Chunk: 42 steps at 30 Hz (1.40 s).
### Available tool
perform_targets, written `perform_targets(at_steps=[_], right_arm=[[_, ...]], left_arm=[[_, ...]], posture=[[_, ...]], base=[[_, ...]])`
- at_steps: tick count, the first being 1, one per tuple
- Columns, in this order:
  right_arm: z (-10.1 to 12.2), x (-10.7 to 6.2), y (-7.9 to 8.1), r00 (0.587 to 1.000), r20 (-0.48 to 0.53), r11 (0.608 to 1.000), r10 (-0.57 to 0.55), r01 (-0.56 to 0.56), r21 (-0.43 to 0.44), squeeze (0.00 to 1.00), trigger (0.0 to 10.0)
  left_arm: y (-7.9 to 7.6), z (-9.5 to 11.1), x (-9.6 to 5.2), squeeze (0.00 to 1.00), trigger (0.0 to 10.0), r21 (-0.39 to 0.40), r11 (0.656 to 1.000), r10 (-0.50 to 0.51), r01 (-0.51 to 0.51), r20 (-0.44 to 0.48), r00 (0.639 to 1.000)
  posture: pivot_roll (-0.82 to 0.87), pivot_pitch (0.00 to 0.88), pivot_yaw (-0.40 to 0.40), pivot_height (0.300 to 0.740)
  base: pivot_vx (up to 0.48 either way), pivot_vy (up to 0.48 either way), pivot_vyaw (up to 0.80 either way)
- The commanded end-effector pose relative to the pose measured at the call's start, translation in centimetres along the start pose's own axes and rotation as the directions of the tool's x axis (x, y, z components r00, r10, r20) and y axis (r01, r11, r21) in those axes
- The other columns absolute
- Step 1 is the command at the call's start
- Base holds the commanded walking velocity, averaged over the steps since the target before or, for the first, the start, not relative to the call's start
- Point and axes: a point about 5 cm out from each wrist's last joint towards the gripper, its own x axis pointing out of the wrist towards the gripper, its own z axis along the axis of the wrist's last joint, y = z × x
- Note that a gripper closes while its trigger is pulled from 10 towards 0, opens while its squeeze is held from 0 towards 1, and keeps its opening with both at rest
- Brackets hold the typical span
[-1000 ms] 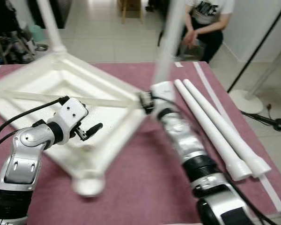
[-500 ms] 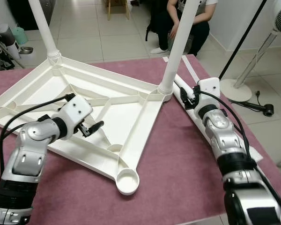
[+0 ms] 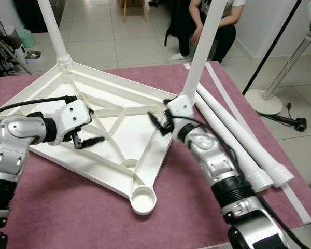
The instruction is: Building children table
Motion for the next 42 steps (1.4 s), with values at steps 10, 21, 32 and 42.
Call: perform_targets(at_steps=[10,21,32,42], right_arm=[[-0.9,-1.5,-3.0,0.987,-0.078,0.99,-0.143,0.144,0.002,0.0,10.0],[-0.4,-1.9,-2.8,0.99,-0.056,0.992,-0.128,0.128,-0.003,0.0,10.0],[-0.2,-2.3,-3.0,0.987,-0.057,0.989,-0.148,0.148,0.003,0.0,10.0],[0.0,-2.4,-3.1,0.986,-0.055,0.988,-0.155,0.155,0.005,0.0,10.0]], left_arm=[[-0.9,-0.7,2.8,0.0,10.0,0.204,0.964,-0.155,0.172,-0.099,0.983],[0.6,0.3,7.0,0.0,9.7,0.298,0.943,-0.111,0.146,-0.131,0.985],[0.4,-2.2,6.5,0.0,0.0,0.336,0.904,-0.182,0.266,-0.262,0.948],[0.8,-2.5,5.9,0.0,3.5,0.297,0.918,-0.202,0.264,-0.225,0.953]], posture=[[0.06,0.0,0.015,0.74],[0.04,0.0,0.039,0.74],[0.03,0.0,0.05,0.74],[0.03,0.0,0.049,0.74]], base=[[0.0,0.0,0.0],[0.0,0.0,0.0],[0.0,0.0,0.0],[0.0,0.0,0.0]])
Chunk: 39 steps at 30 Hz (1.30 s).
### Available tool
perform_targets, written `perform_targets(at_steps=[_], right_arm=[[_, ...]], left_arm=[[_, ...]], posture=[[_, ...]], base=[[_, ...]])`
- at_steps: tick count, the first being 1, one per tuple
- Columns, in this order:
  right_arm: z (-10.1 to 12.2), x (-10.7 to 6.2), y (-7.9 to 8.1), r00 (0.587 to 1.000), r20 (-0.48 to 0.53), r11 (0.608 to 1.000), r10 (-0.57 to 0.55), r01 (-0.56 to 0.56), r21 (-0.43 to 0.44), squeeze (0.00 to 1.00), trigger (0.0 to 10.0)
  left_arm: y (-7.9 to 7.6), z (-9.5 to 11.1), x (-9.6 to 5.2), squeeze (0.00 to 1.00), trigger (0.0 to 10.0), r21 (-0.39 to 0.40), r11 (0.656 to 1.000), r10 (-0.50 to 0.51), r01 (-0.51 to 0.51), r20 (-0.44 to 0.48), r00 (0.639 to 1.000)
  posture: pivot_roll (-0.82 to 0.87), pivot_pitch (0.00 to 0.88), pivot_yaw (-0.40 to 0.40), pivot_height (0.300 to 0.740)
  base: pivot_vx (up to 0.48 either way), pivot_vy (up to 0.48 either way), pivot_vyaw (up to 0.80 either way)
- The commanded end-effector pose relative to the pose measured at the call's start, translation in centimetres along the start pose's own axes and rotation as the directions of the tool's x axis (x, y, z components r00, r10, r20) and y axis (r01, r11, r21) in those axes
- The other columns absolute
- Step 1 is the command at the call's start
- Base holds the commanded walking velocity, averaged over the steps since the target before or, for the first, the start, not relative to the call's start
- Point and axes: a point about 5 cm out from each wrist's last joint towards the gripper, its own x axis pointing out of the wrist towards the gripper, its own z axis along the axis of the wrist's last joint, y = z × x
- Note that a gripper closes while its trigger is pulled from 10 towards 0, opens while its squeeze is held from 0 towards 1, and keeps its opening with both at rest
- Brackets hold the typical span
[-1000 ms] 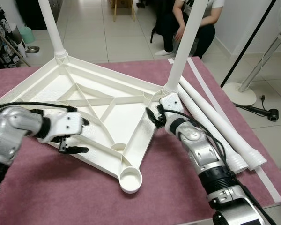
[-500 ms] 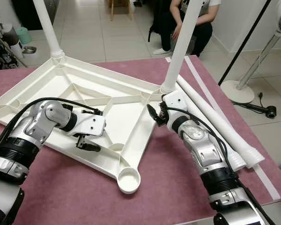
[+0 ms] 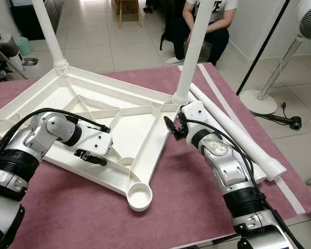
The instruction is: Building children table
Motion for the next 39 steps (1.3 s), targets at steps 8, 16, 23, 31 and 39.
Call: perform_targets(at_steps=[8,16,23,31,39], right_arm=[[-0.2,-0.2,-0.1,1.0,-0.012,1.0,-0.012,0.012,0.01,0.0,10.0],[-0.3,-0.2,0.1,1.0,-0.015,1.0,-0.013,0.013,0.015,0.0,10.0],[-0.2,-0.1,0.2,1.0,-0.012,1.0,-0.008,0.009,0.017,0.0,10.0],[-0.2,-0.1,0.1,1.0,-0.011,1.0,-0.01,0.01,0.018,0.0,10.0],[-0.2,-0.2,0.1,1.0,-0.009,1.0,-0.019,0.019,0.022,0.0,10.0]], left_arm=[[-0.7,-2.1,-1.2,0.0,10.0,-0.13,0.988,0.086,-0.087,-0.006,0.996],[-0.6,-2.0,-1.8,1.0,10.0,-0.174,0.979,0.116,-0.103,0.064,0.991],[-0.3,-2.2,-2.1,0.0,10.0,-0.18,0.976,0.131,-0.122,0.042,0.99],[-1.4,-2.3,-0.2,0.0,3.1,-0.124,0.991,0.045,-0.048,-0.019,0.999],[-1.5,-2.6,0.8,0.0,0.0,-0.158,0.987,0.025,-0.03,-0.036,0.999]], posture=[[0.03,0.0,0.047,0.74],[0.04,0.0,0.046,0.74],[0.04,0.0,0.043,0.74],[0.04,0.0,0.049,0.74],[0.03,0.0,0.054,0.74]], base=[[0.0,0.0,0.0],[0.0,0.0,0.0],[0.0,0.0,0.0],[0.0,0.0,0.0],[0.0,0.0,0.0]])
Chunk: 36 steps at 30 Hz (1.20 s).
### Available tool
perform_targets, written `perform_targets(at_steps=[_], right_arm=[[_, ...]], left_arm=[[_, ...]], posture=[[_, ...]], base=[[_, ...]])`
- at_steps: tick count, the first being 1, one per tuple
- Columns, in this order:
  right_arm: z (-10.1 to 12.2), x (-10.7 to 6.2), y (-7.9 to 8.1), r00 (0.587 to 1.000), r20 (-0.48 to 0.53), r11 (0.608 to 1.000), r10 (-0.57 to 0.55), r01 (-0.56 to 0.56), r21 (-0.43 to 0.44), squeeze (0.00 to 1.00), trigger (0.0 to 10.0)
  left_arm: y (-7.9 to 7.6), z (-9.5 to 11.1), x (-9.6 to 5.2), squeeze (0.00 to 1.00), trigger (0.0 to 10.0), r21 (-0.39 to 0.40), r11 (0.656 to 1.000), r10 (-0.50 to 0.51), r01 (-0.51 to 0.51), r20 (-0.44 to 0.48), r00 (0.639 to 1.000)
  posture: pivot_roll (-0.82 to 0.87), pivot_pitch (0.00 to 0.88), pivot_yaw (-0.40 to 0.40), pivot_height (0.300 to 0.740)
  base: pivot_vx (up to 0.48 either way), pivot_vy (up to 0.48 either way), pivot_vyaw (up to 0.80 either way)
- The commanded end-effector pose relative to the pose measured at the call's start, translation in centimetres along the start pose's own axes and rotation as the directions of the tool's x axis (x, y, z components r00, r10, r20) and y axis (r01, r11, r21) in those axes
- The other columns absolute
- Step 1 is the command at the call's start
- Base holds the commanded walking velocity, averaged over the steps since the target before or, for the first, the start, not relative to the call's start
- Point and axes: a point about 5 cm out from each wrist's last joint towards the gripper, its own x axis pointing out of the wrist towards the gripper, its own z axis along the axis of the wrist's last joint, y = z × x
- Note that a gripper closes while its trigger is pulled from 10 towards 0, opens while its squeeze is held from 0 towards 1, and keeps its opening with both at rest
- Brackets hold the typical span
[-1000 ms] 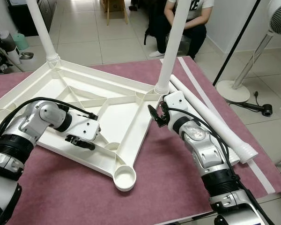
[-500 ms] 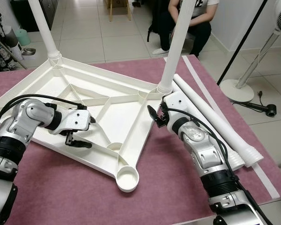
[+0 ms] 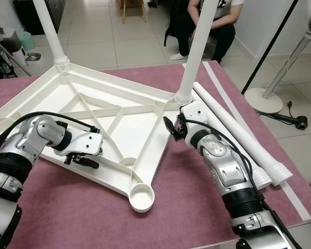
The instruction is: Building children table
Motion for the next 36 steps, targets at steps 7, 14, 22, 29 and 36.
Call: perform_targets(at_steps=[7,14,22,29,36], right_arm=[[0.0,-0.2,-0.2,1.0,-0.003,1.0,-0.021,0.021,0.009,0.0,10.0],[-0.1,-0.2,-0.2,1.0,-0.002,1.0,-0.023,0.023,0.013,0.0,10.0],[-0.3,-0.3,0.1,1.0,-0.007,1.0,-0.016,0.016,0.015,0.0,10.0],[-0.6,-0.6,0.1,1.0,-0.014,1.0,-0.016,0.016,0.012,0.0,10.0],[-1.1,-0.8,0.2,0.999,-0.031,1.0,-0.009,0.01,0.01,0.0,10.0]], left_arm=[[0.7,-1.0,-0.4,0.0,0.0,-0.137,0.985,0.104,-0.104,-0.003,0.995],[0.7,-2.1,-1.8,0.0,0.0,-0.343,0.925,0.187,-0.166,0.029,0.982],[-0.2,-3.4,-2.9,0.0,10.0,-0.537,0.811,0.278,-0.233,0.004,0.96],[-2.7,-3.8,-4.0,0.0,10.0,-0.618,0.752,0.29,-0.229,-0.002,0.957],[-7.2,-1.6,-3.9,0.0,10.0,-0.725,0.675,0.287,-0.14,0.083,0.954]], posture=[[0.04,0.0,0.061,0.74],[0.04,0.0,0.063,0.74],[0.06,0.0,0.066,0.74],[0.05,0.0,0.074,0.74],[0.06,0.0,0.07,0.74]], base=[[0.0,0.0,0.0],[0.0,0.0,0.0],[0.0,0.0,0.0],[0.0,0.0,0.0],[0.0,0.0,0.0]])
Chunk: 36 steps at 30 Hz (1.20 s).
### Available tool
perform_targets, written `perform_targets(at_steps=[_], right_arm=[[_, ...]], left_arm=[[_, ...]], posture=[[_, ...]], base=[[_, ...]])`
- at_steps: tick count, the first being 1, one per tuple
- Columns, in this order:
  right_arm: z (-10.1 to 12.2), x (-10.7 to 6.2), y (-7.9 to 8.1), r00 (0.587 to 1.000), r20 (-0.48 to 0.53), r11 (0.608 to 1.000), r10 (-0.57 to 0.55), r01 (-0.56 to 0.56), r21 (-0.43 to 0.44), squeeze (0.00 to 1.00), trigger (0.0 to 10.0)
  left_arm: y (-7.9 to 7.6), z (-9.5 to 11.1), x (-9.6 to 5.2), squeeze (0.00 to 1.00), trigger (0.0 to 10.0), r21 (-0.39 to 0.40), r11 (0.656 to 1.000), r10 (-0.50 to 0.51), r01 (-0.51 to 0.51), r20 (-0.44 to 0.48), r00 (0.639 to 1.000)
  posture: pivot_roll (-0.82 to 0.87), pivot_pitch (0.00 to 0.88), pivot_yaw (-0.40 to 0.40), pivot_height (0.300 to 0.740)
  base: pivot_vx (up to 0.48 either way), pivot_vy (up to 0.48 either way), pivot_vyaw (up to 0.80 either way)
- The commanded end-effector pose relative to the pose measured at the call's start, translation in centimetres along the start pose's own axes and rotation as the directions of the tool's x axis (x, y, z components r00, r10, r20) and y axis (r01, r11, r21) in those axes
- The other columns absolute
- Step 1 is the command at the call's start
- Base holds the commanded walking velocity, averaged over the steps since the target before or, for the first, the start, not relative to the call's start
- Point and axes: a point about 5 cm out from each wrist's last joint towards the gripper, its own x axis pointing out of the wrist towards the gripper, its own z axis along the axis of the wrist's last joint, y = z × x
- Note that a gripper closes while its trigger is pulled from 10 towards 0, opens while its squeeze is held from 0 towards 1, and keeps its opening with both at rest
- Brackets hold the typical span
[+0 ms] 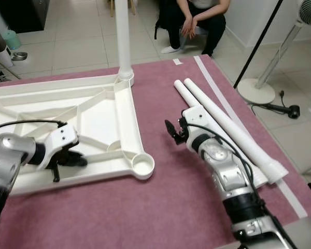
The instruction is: Building children table
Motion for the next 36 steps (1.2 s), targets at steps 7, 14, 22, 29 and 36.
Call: perform_targets(at_steps=[7,14,22,29,36], right_arm=[[-0.2,0.3,0.5,1.0,-0.014,1.0,0.027,-0.027,-0.004,0.0,10.0],[-0.1,0.4,0.6,0.999,-0.011,0.999,0.032,-0.032,-0.009,0.0,10.0],[-0.5,-0.3,0.0,1.0,-0.019,1.0,0.004,-0.004,-0.008,0.0,10.0],[-0.4,-0.3,-0.4,1.0,-0.018,1.0,-0.008,0.008,-0.008,0.0,10.0],[-0.3,-1.1,-2.1,0.998,-0.01,0.998,-0.064,0.064,-0.007,0.0,10.0]], left_arm=[[-3.1,3.4,1.5,0.0,10.0,-0.155,0.987,0.081,-0.047,0.22,0.972],[-3.5,7.0,4.1,0.0,10.0,-0.122,0.981,0.177,-0.148,0.28,0.943],[-2.8,4.5,5.6,0.0,10.0,0.06,0.949,0.304,-0.309,0.082,0.949],[-2.7,4.7,5.7,1.0,10.0,0.166,0.923,0.335,-0.347,0.097,0.937],[-3.4,8.4,4.2,0.0,10.0,0.08,0.947,0.26,-0.313,0.384,0.886]], posture=[[0.07,0.0,0.047,0.74],[0.06,0.0,0.052,0.74],[0.04,0.0,0.064,0.74],[0.04,0.0,0.063,0.74],[0.04,0.0,0.06,0.74]], base=[[0.0,0.0,0.0],[0.0,0.0,0.0],[0.0,0.0,0.0],[0.0,0.0,0.0],[0.0,0.0,0.0]])
